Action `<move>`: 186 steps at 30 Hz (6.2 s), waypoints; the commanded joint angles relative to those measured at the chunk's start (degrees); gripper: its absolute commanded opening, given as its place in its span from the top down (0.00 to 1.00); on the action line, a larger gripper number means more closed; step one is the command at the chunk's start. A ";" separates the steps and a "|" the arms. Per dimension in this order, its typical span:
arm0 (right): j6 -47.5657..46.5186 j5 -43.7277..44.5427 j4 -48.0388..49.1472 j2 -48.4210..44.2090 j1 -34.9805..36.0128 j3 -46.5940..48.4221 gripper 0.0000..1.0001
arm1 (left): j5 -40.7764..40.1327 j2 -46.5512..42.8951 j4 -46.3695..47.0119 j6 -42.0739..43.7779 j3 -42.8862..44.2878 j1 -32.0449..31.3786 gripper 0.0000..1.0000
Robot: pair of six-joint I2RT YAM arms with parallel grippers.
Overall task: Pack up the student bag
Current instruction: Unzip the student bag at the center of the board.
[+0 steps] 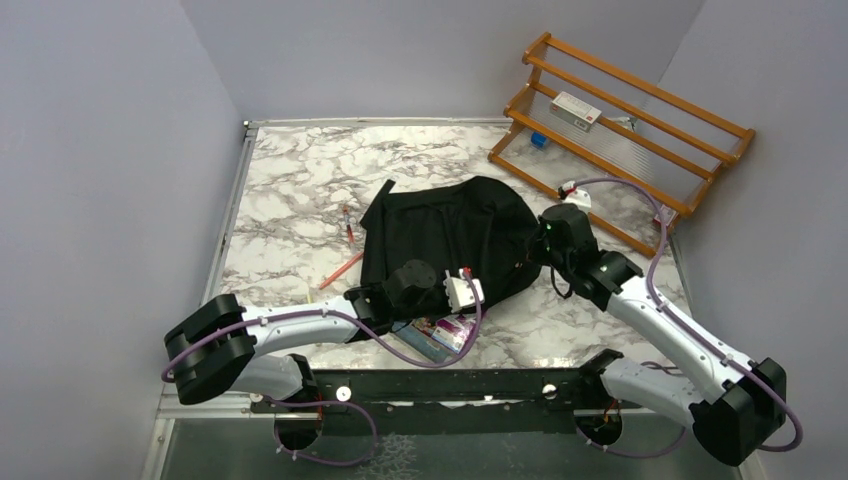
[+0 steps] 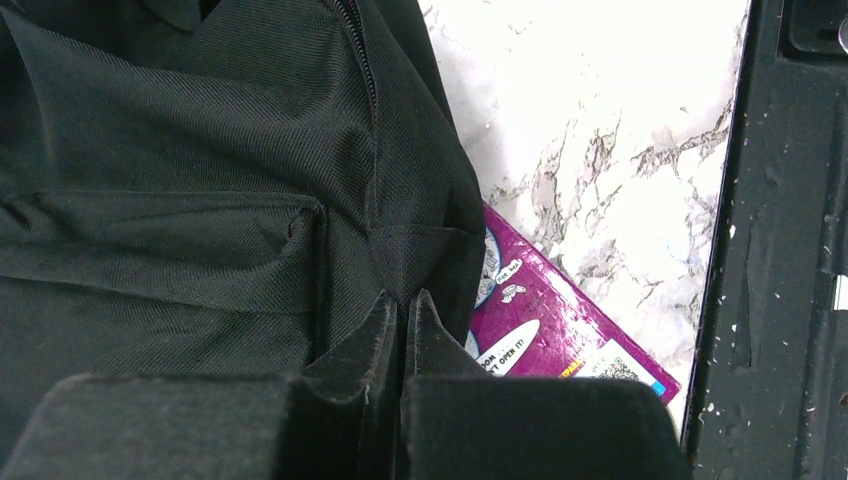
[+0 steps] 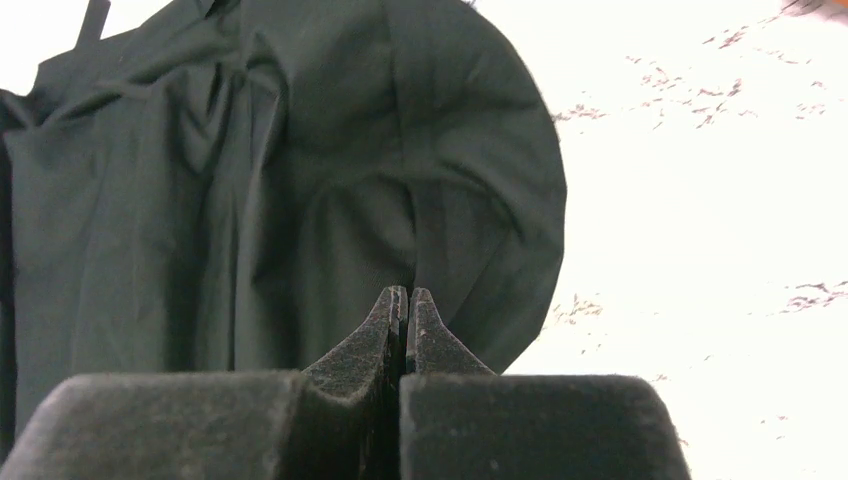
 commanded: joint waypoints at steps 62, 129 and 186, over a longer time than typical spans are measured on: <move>-15.98 -62.85 34.17 7.65 -19.19 7.59 0.99 | -8.02 7.84 -7.45 -25.26 27.04 7.68 0.16; -14.08 -65.42 34.48 6.46 -19.19 5.39 0.99 | -3.25 14.30 -5.36 -24.02 27.53 11.64 0.31; -13.51 -48.99 39.92 53.47 -19.28 39.17 0.99 | 3.52 -0.59 -0.15 -17.95 8.18 3.02 1.00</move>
